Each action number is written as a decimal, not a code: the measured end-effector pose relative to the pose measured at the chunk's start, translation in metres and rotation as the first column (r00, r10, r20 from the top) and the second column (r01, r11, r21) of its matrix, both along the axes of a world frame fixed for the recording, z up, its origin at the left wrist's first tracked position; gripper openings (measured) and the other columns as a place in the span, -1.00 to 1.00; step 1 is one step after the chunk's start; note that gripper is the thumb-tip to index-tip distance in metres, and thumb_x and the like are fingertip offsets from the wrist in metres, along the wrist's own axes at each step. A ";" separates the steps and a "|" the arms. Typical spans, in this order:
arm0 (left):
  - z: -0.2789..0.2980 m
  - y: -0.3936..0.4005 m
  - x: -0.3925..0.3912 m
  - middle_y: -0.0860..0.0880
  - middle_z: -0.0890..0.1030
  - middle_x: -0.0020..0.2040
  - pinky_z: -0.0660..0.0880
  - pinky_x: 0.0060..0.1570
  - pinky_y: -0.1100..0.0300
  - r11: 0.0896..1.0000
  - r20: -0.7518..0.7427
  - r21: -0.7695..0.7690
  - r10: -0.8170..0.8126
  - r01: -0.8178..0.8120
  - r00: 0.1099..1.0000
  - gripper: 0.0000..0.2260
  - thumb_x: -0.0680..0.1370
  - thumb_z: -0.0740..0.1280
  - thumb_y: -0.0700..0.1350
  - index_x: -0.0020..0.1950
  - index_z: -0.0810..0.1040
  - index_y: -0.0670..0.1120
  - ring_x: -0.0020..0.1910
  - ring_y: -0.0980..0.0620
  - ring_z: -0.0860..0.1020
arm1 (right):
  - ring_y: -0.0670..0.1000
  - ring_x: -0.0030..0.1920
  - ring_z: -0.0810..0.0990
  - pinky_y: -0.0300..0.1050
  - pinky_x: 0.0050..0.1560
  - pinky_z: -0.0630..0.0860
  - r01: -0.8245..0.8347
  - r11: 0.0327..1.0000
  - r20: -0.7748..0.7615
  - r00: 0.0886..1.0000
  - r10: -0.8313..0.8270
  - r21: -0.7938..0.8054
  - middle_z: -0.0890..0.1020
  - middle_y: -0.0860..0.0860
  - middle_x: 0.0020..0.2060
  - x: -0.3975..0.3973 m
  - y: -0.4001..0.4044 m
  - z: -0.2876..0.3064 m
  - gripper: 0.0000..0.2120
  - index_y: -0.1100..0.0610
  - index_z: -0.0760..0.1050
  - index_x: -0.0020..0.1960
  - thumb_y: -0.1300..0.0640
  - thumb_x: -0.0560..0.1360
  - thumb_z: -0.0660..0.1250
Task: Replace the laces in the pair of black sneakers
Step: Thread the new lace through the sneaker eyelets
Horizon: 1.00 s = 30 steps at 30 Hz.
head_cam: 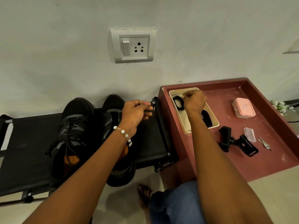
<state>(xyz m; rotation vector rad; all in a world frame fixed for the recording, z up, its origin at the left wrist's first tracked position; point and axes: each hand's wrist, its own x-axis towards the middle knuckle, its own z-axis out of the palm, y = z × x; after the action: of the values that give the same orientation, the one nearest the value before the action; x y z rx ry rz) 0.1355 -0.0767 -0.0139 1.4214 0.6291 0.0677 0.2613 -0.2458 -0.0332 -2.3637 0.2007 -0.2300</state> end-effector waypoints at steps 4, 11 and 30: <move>0.013 0.008 -0.015 -0.09 0.70 -0.15 0.58 -0.24 0.23 1.000 0.034 0.024 0.008 -0.009 0.999 -0.87 0.60 0.29 -0.18 -0.01 0.63 -0.18 -0.28 0.05 0.64 | 0.06 -0.21 0.69 -0.03 -0.05 0.64 -0.101 0.938 -0.019 0.993 0.113 0.331 0.70 0.08 -0.26 -0.025 0.022 0.024 -0.93 0.17 0.67 -0.18 0.30 0.43 0.48; 0.045 0.057 -0.075 -0.08 0.68 -0.17 0.51 -0.36 0.30 0.977 0.079 0.182 0.099 -0.112 0.992 -0.88 0.61 0.28 -0.22 0.02 0.61 -0.16 -0.36 0.09 0.58 | 0.01 -0.29 0.60 -0.13 -0.12 0.61 -0.208 0.746 -0.090 0.937 0.338 0.633 0.67 0.08 -0.28 -0.089 0.083 0.059 -0.88 0.17 0.63 -0.16 0.37 0.45 0.43; 0.027 0.186 -0.176 -0.05 0.66 0.10 0.52 0.17 0.08 0.611 -0.431 0.689 -0.088 0.390 0.898 -0.69 0.47 0.47 -0.08 0.21 0.62 -0.01 0.10 -0.02 0.61 | 0.01 0.00 0.63 -0.18 0.04 0.53 -0.807 0.582 -0.327 0.526 0.785 0.099 0.67 0.07 -0.03 -0.214 0.220 0.048 -0.73 0.17 0.64 0.09 0.16 0.41 0.53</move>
<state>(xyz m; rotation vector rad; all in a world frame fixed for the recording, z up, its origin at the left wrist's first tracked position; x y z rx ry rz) -0.0409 0.1089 0.0135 2.3944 0.7339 -0.1749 0.0472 -0.0261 0.0148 -2.2787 -0.7660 0.6432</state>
